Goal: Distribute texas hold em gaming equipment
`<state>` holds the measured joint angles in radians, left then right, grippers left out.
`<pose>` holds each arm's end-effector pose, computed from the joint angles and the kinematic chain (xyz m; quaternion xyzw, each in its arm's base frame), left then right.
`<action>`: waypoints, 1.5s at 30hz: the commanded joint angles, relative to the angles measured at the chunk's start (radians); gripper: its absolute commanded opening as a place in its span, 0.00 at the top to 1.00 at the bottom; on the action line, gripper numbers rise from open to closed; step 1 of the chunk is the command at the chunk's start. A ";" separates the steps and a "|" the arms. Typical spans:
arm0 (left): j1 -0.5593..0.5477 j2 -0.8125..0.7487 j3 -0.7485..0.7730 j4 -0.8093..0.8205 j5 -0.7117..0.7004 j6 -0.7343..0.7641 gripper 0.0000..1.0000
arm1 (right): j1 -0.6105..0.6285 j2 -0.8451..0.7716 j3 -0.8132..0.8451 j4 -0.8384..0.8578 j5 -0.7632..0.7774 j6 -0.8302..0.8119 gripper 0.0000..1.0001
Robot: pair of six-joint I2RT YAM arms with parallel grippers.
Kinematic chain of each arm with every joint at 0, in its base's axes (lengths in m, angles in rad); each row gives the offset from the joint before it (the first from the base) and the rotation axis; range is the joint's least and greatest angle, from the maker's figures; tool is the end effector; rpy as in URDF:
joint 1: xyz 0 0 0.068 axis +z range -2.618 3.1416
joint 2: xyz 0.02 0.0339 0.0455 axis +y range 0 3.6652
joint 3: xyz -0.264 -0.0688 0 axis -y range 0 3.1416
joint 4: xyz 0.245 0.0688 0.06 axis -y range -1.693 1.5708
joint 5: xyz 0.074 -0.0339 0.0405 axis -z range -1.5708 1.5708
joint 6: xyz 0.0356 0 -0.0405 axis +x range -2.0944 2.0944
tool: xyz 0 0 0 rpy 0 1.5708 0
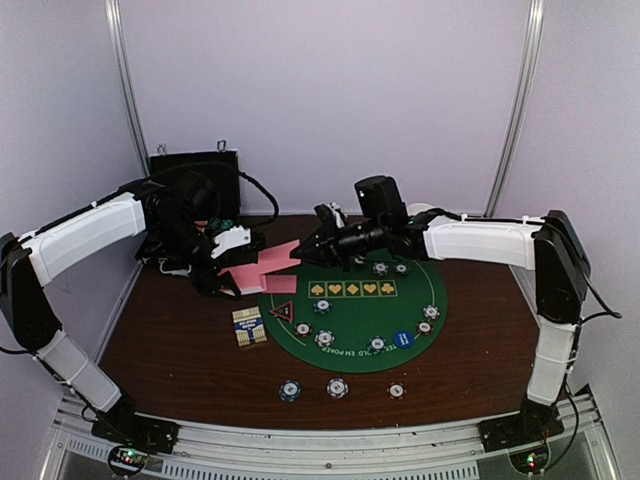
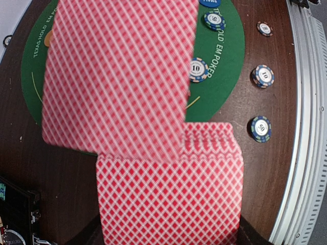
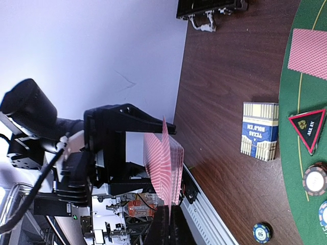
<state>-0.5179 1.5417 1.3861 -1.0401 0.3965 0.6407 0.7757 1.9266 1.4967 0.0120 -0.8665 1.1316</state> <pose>0.2563 -0.1618 0.2993 0.5580 0.7860 -0.1819 0.1943 0.3011 0.3333 0.2740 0.0905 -0.7894 -0.6071 0.0008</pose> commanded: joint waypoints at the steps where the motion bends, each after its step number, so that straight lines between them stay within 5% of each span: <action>1: 0.004 -0.013 0.031 0.031 0.011 -0.006 0.74 | -0.057 -0.082 -0.033 0.049 -0.020 0.010 1.00; 11: 0.004 -0.017 0.033 0.031 0.009 -0.020 0.78 | -0.253 -0.086 -0.041 -0.083 -0.014 -0.120 1.00; 19: 0.004 -0.023 0.033 0.029 0.016 -0.024 0.79 | -0.398 0.080 0.141 -0.384 0.124 -0.370 1.00; 38: 0.004 -0.033 0.025 0.021 0.024 -0.033 0.82 | -0.459 0.481 0.563 -0.554 0.293 -0.489 1.00; 41: 0.004 -0.033 0.022 0.021 0.023 -0.032 0.83 | -0.463 0.504 0.587 -0.576 0.316 -0.507 0.95; 45: 0.004 -0.031 0.024 0.021 0.030 -0.040 0.83 | -0.468 0.513 0.623 -0.625 0.348 -0.535 0.75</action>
<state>-0.5179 1.5364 1.3861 -1.0412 0.3977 0.6155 0.3187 2.4279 2.0644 -0.5503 -0.5785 0.6373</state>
